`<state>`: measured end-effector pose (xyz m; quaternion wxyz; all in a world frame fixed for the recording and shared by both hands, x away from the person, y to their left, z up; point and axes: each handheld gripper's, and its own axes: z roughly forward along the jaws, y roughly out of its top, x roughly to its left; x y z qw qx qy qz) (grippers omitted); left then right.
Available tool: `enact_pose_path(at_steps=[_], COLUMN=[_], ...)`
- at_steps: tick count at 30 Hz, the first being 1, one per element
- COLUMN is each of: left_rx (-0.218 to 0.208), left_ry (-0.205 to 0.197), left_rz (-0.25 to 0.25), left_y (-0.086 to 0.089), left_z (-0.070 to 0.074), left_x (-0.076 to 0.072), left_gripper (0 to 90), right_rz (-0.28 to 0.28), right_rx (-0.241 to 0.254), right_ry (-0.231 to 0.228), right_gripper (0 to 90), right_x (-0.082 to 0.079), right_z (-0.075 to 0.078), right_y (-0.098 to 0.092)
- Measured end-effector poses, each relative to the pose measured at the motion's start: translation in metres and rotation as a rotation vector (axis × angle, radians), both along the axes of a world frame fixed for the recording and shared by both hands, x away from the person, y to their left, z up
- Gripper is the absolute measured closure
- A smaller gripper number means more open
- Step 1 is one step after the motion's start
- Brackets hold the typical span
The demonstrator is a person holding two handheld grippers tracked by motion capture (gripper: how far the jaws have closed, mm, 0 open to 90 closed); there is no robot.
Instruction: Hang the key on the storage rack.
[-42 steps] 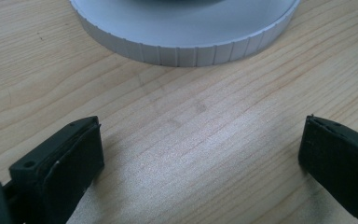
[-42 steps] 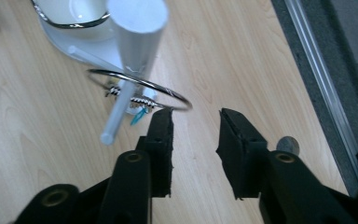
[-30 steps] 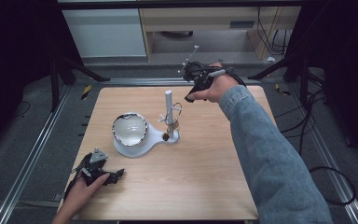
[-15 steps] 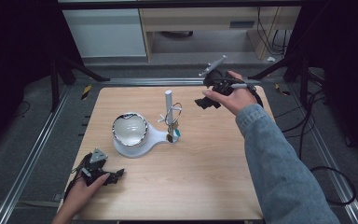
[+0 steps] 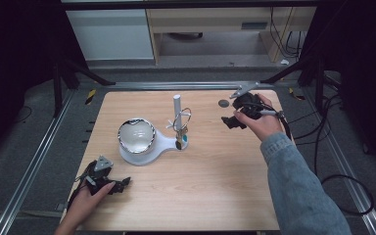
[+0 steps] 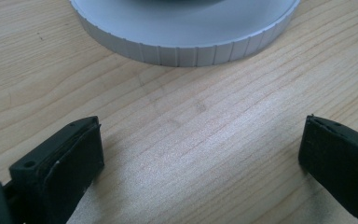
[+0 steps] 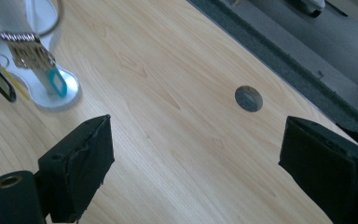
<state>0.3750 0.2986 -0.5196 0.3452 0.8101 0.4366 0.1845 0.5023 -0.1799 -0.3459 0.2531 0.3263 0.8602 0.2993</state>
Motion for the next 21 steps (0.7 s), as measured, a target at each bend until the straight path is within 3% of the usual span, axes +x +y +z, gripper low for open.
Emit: enact_pose_path(at_steps=[10, 21], left_rx=[-0.001, 0.0], left_ry=[0.0, 0.0], left_rz=[0.002, 0.001], left_y=[0.0, 0.0], left_z=[0.0, 0.0], left_x=[0.0, 0.0], left_gripper=[0.0, 0.0], right_rz=[-0.021, -0.013], right_rx=[0.017, 0.032], right_ry=[0.04, 0.093], right_gripper=[10.3, 10.2], right_x=[-0.021, -0.042], right_z=[-0.053, -0.101], right_y=[-0.027, -0.033])
